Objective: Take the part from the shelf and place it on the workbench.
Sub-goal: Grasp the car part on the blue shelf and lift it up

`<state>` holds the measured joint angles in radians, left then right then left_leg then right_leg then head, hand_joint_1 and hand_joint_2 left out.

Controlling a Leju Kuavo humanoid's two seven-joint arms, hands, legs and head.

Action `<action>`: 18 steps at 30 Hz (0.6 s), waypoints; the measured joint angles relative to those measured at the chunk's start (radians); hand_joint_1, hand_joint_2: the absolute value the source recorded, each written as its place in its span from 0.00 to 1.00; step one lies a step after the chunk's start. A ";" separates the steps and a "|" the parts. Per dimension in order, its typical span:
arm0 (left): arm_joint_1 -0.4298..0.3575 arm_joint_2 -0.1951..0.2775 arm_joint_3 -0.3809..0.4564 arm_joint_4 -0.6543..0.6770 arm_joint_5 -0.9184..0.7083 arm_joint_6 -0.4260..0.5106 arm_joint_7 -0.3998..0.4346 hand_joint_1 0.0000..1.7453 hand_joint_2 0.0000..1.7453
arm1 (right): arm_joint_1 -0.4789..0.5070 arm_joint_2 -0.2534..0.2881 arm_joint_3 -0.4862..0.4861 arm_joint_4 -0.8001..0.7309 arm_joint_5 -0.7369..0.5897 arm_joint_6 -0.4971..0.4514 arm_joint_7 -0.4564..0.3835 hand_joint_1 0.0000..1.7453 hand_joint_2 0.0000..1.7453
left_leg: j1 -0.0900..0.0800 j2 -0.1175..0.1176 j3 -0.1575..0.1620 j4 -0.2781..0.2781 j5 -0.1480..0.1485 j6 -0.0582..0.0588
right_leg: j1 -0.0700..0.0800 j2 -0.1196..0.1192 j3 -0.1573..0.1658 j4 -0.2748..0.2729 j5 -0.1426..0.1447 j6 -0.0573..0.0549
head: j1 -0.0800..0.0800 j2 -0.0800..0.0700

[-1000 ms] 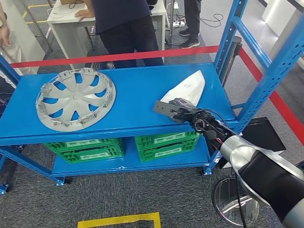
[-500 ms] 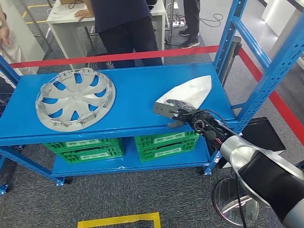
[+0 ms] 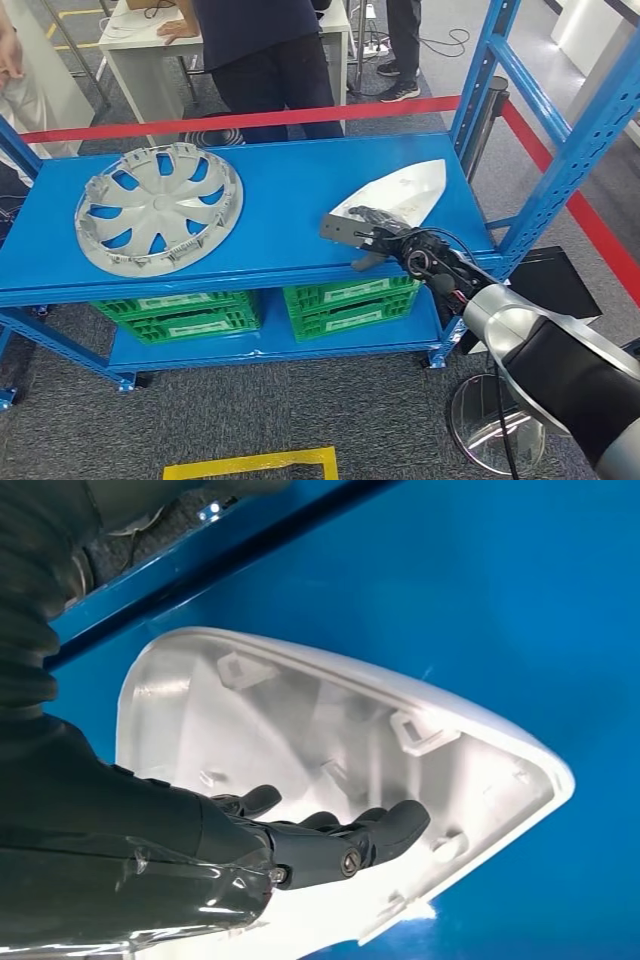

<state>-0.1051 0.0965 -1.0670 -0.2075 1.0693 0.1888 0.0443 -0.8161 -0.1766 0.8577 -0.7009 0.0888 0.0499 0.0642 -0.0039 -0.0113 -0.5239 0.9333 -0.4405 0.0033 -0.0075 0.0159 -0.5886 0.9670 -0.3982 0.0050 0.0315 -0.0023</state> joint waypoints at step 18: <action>0.000 0.000 0.000 0.000 0.000 0.000 -0.001 0.00 0.00 | 0.000 -0.011 0.000 -0.018 0.001 -0.001 0.014 0.47 1.00 | 0.000 0.000 0.000 0.000 0.000 0.000 | 0.000 0.000 0.000 0.000 0.000 0.000 | 0.000 0.000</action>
<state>-0.1051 0.0965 -1.0670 -0.2075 1.0693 0.1892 0.0431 -0.8158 -0.1876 0.8576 -0.7186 0.0900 0.0488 0.0781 -0.0039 -0.0113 -0.5239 0.9333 -0.4405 0.0033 -0.0074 0.0160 -0.5887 0.9670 -0.3982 0.0050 0.0313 -0.0023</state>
